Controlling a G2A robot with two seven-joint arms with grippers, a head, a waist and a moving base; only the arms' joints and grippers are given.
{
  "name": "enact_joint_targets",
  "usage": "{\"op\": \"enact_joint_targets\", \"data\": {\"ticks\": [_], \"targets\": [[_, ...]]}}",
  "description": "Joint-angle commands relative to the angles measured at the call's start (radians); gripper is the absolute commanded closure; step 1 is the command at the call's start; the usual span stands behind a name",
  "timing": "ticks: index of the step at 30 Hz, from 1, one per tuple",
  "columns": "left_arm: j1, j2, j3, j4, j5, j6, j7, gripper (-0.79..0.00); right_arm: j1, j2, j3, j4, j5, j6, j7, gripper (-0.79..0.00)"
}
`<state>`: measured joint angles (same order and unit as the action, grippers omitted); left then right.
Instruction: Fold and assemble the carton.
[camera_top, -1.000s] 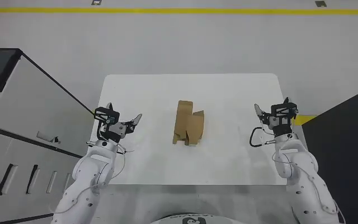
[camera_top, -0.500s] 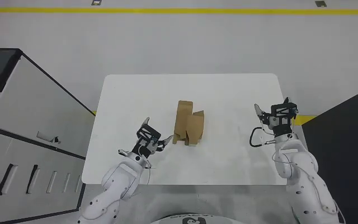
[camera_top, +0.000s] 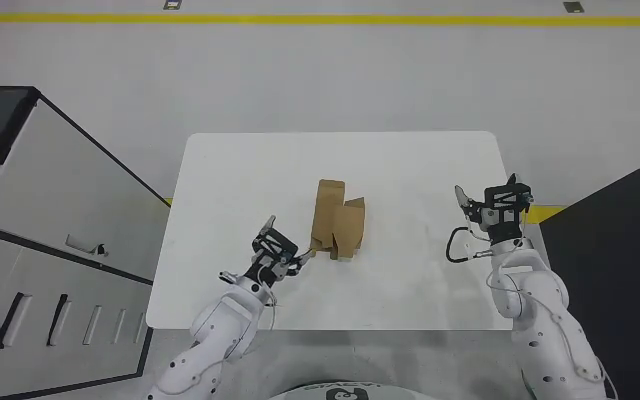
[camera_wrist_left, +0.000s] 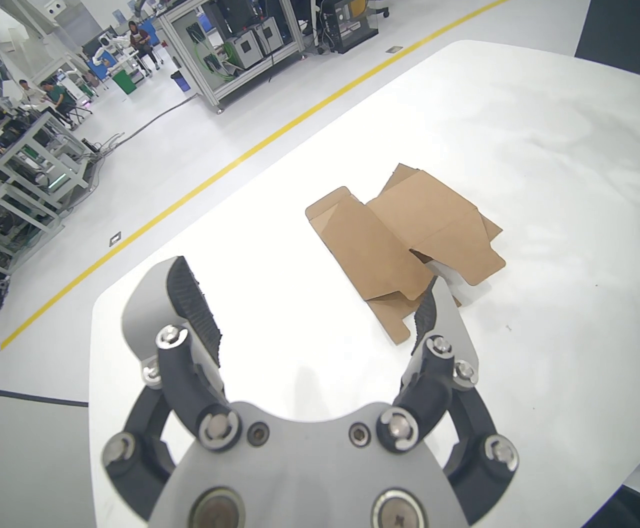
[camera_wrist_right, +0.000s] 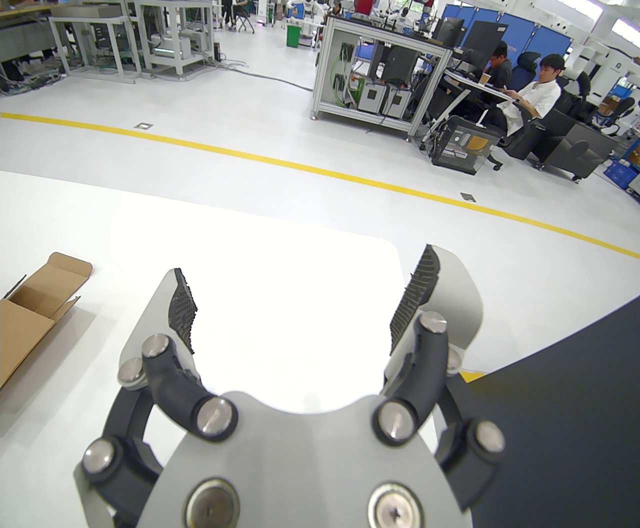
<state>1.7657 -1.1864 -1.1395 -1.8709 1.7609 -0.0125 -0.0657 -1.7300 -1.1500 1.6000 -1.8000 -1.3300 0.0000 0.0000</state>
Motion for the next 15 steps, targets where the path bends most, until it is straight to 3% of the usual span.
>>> {"op": "enact_joint_targets", "data": {"ticks": [1, 8, 15], "targets": [[-0.014, -0.007, 0.042, 0.015, 0.039, 0.033, -0.024, -0.785, 0.000, 0.000, 0.000, 0.000, 0.000, 0.000, 0.000, -0.785], [-0.081, -0.038, 0.158, 0.068, 0.159, 0.184, -0.156, -0.785, 0.000, 0.000, 0.000, 0.000, 0.000, 0.000, 0.000, -0.785], [-0.081, -0.038, 0.158, 0.068, 0.159, 0.184, -0.156, -0.785, 0.000, 0.000, 0.000, 0.000, 0.000, 0.000, 0.000, -0.785]]}}
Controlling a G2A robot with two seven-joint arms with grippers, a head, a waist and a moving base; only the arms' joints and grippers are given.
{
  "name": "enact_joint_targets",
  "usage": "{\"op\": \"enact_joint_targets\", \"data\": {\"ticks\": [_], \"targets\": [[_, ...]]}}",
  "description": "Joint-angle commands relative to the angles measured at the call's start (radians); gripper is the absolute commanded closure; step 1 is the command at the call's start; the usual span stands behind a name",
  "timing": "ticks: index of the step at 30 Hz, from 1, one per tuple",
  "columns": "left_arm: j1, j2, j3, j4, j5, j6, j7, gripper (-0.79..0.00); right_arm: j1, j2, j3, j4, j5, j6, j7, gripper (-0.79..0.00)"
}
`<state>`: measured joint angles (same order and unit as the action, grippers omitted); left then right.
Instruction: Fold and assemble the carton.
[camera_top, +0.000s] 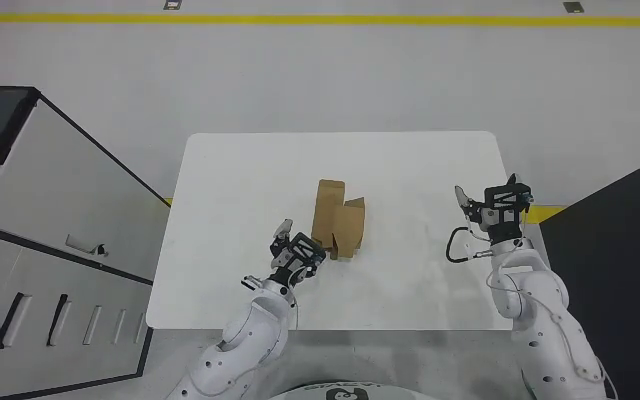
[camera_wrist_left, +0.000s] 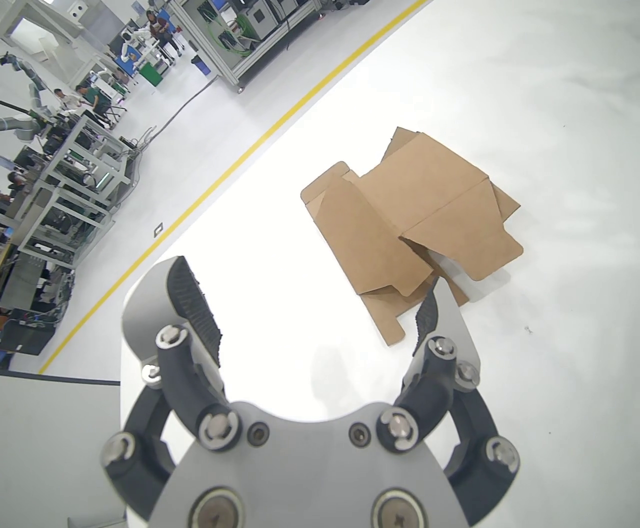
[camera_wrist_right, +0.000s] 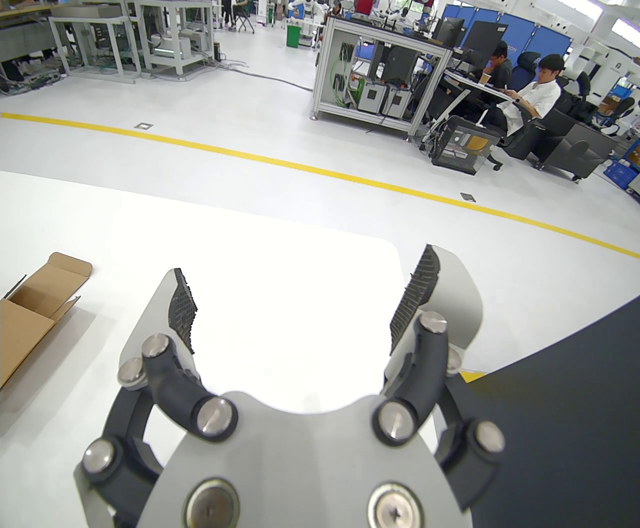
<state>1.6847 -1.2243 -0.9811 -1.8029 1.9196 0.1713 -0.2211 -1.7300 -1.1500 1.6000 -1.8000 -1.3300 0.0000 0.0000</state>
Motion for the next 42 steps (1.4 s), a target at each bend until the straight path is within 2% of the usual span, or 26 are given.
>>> {"op": "enact_joint_targets", "data": {"ticks": [1, 7, 12, 18, 21, 30, 38, 42], "targets": [[0.000, 0.000, 0.000, 0.004, 0.005, -0.004, -0.003, -0.785, 0.000, 0.000, 0.000, 0.000, 0.000, 0.000, 0.000, -0.785], [-0.022, -0.008, 0.049, 0.031, 0.118, -0.016, -0.059, -0.785, 0.000, 0.000, 0.000, 0.000, 0.000, 0.000, 0.000, -0.785], [-0.052, -0.025, 0.083, 0.046, 0.166, 0.046, -0.139, -0.785, 0.000, 0.000, 0.000, 0.000, 0.000, 0.000, 0.000, -0.785], [-0.053, -0.025, 0.081, 0.048, 0.169, 0.046, -0.138, -0.785, 0.000, 0.000, 0.000, 0.000, 0.000, 0.000, 0.000, -0.785], [-0.063, -0.027, 0.099, 0.065, 0.236, 0.023, -0.143, -0.785, 0.000, 0.000, 0.000, 0.000, 0.000, 0.000, 0.000, -0.785], [-0.116, -0.063, 0.168, 0.099, 0.271, 0.039, -0.292, -0.785, 0.000, 0.000, 0.000, 0.000, 0.000, 0.000, 0.000, -0.785], [-0.115, -0.064, 0.167, 0.111, 0.264, 0.024, -0.280, -0.785, 0.000, 0.000, 0.000, 0.000, 0.000, 0.000, 0.000, -0.785], [-0.123, -0.077, 0.181, 0.123, 0.277, 0.044, -0.344, -0.785, 0.000, 0.000, 0.000, 0.000, 0.000, 0.000, 0.000, -0.785]]}}
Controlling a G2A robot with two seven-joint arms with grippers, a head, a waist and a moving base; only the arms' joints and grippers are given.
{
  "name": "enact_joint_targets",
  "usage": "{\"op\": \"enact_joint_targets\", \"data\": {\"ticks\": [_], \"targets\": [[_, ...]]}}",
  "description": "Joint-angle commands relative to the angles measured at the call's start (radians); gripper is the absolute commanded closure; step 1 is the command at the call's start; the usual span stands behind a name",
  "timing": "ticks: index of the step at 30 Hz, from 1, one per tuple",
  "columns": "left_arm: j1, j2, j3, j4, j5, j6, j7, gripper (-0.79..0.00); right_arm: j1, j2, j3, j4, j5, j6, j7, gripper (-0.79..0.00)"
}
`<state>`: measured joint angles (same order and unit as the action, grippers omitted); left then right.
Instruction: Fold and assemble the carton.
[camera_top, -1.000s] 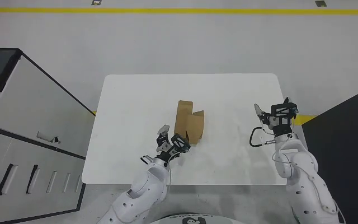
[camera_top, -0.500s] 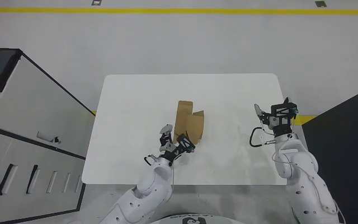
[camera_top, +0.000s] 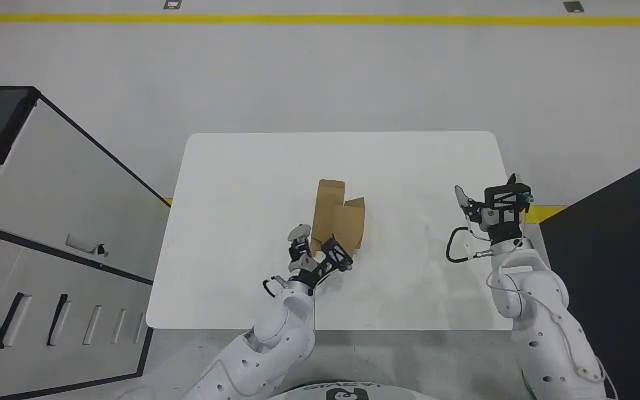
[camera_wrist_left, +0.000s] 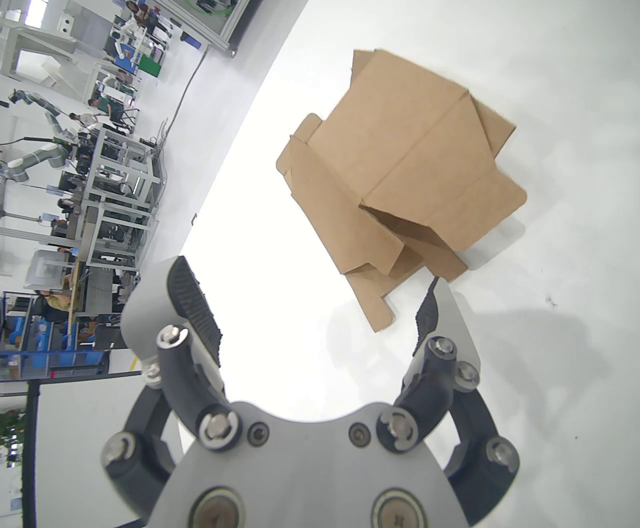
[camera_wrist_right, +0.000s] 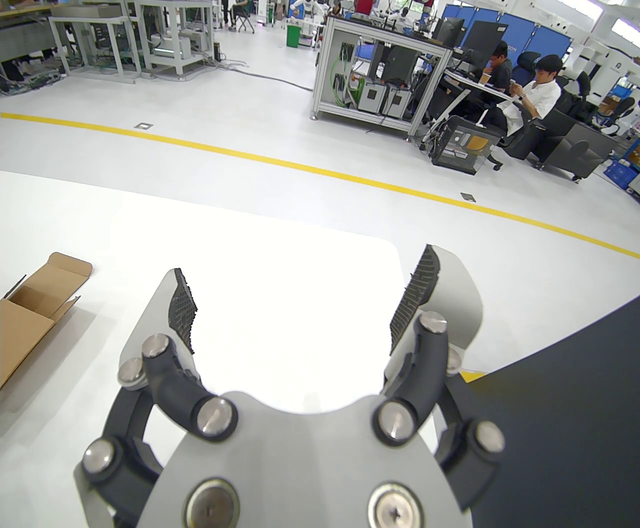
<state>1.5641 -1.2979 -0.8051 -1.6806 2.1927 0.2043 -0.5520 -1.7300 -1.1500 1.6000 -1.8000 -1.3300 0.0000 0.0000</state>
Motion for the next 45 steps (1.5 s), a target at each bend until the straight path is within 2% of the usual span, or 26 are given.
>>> {"op": "enact_joint_targets", "data": {"ticks": [1, 8, 15, 17, 18, 20, 21, 27, 30, 45], "targets": [[-0.002, -0.003, 0.005, 0.001, 0.004, 0.011, -0.013, -0.785, 0.000, 0.000, 0.000, 0.000, 0.000, 0.000, 0.000, -0.785], [-0.001, -0.004, 0.004, 0.007, 0.003, 0.000, 0.003, -0.785, 0.000, 0.000, 0.000, 0.000, 0.000, 0.000, 0.000, -0.785], [-0.007, -0.018, 0.019, 0.023, 0.000, 0.000, 0.005, -0.785, 0.000, 0.000, 0.000, 0.000, 0.000, 0.000, 0.000, -0.785], [-0.011, -0.022, 0.022, 0.031, 0.002, 0.002, 0.004, -0.653, 0.000, 0.000, 0.000, 0.000, 0.000, 0.000, 0.000, -0.785], [-0.014, -0.024, 0.024, 0.035, 0.003, 0.003, 0.002, -0.606, 0.000, 0.000, 0.000, 0.000, 0.000, 0.000, 0.000, -0.785], [-0.018, -0.029, 0.025, 0.040, 0.003, 0.006, 0.000, -0.563, 0.000, 0.000, 0.000, 0.000, 0.000, 0.000, 0.000, -0.785], [-0.020, -0.031, 0.026, 0.043, 0.003, 0.006, -0.001, -0.499, 0.000, 0.000, 0.000, 0.000, 0.000, 0.000, 0.000, -0.785], [-0.035, -0.043, 0.028, 0.064, 0.002, -0.006, -0.026, -0.440, 0.000, 0.000, 0.000, 0.000, 0.000, 0.000, 0.000, -0.785], [-0.041, -0.049, 0.033, 0.074, -0.005, -0.015, -0.029, -0.462, 0.000, 0.000, 0.000, 0.000, 0.000, 0.000, 0.000, -0.785], [-0.064, -0.078, 0.046, 0.130, -0.029, -0.019, -0.016, -0.440, 0.000, 0.000, 0.000, 0.000, 0.000, 0.000, 0.000, -0.785]]}}
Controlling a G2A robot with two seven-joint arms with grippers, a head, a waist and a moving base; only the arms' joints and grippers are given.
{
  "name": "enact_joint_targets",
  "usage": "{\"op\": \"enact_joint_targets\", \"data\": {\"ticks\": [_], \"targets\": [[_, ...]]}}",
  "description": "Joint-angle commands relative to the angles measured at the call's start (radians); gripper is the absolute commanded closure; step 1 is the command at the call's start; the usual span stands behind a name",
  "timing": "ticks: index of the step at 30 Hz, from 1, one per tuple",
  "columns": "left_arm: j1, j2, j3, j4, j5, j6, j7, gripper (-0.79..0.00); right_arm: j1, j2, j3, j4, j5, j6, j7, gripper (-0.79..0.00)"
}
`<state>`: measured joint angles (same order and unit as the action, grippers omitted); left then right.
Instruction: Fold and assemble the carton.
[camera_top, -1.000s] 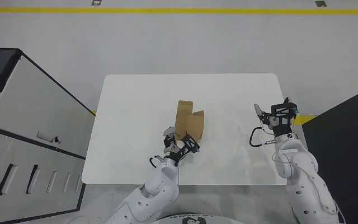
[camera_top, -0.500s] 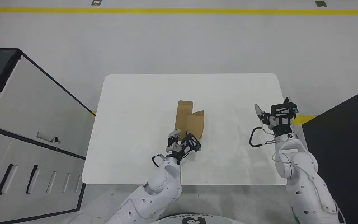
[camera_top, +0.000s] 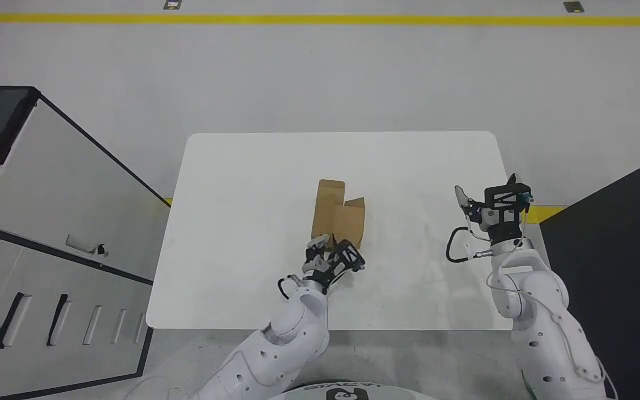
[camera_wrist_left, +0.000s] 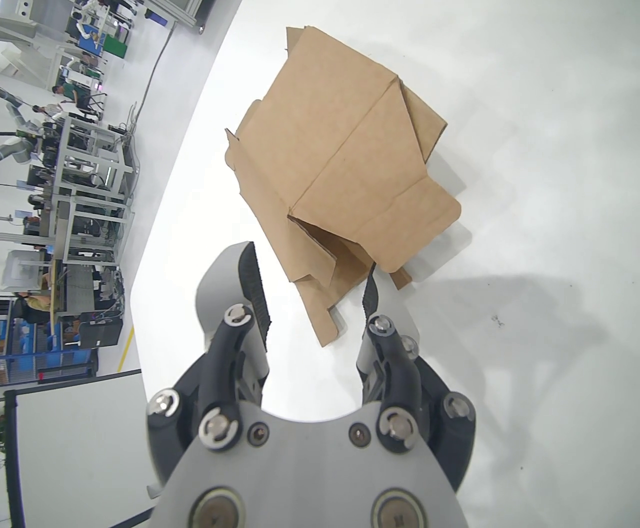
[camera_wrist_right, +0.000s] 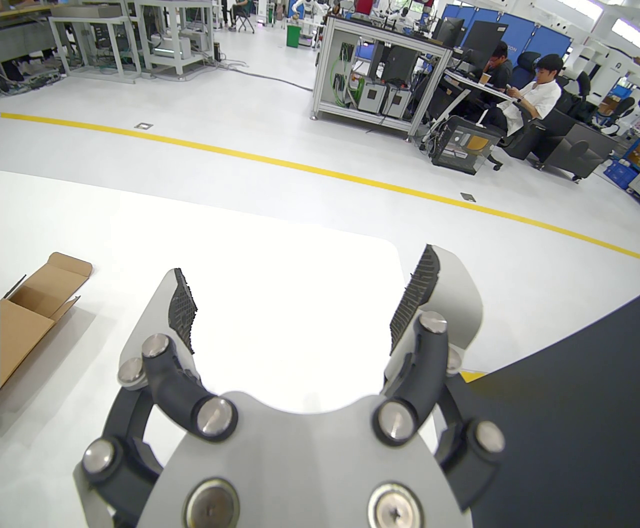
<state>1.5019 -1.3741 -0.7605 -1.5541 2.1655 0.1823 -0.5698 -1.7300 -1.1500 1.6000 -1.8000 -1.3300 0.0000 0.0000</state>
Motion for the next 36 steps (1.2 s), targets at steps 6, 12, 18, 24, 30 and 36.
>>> {"op": "enact_joint_targets", "data": {"ticks": [6, 12, 18, 24, 30, 36], "targets": [[-0.018, -0.017, 0.010, 0.031, -0.022, 0.024, 0.016, -0.388, 0.000, 0.000, 0.000, 0.000, 0.000, 0.000, 0.000, -0.785], [-0.030, -0.032, 0.008, 0.059, -0.045, 0.057, 0.024, -0.369, 0.000, 0.000, 0.000, 0.000, 0.000, 0.000, 0.000, -0.785], [-0.033, -0.042, 0.000, 0.077, -0.062, 0.077, 0.029, -0.357, 0.000, 0.000, 0.000, 0.000, 0.000, 0.000, 0.000, -0.785], [-0.027, -0.048, -0.015, 0.084, -0.081, 0.088, 0.037, -0.289, 0.000, 0.000, 0.000, 0.000, 0.000, 0.000, 0.000, -0.785], [-0.021, -0.053, -0.030, 0.084, -0.096, 0.088, 0.050, -0.129, 0.000, 0.000, 0.000, 0.000, 0.000, 0.000, 0.000, -0.785], [-0.012, -0.054, -0.052, 0.067, -0.106, 0.085, 0.075, 0.000, 0.000, 0.000, 0.000, 0.000, 0.000, 0.000, 0.000, -0.785]]}}
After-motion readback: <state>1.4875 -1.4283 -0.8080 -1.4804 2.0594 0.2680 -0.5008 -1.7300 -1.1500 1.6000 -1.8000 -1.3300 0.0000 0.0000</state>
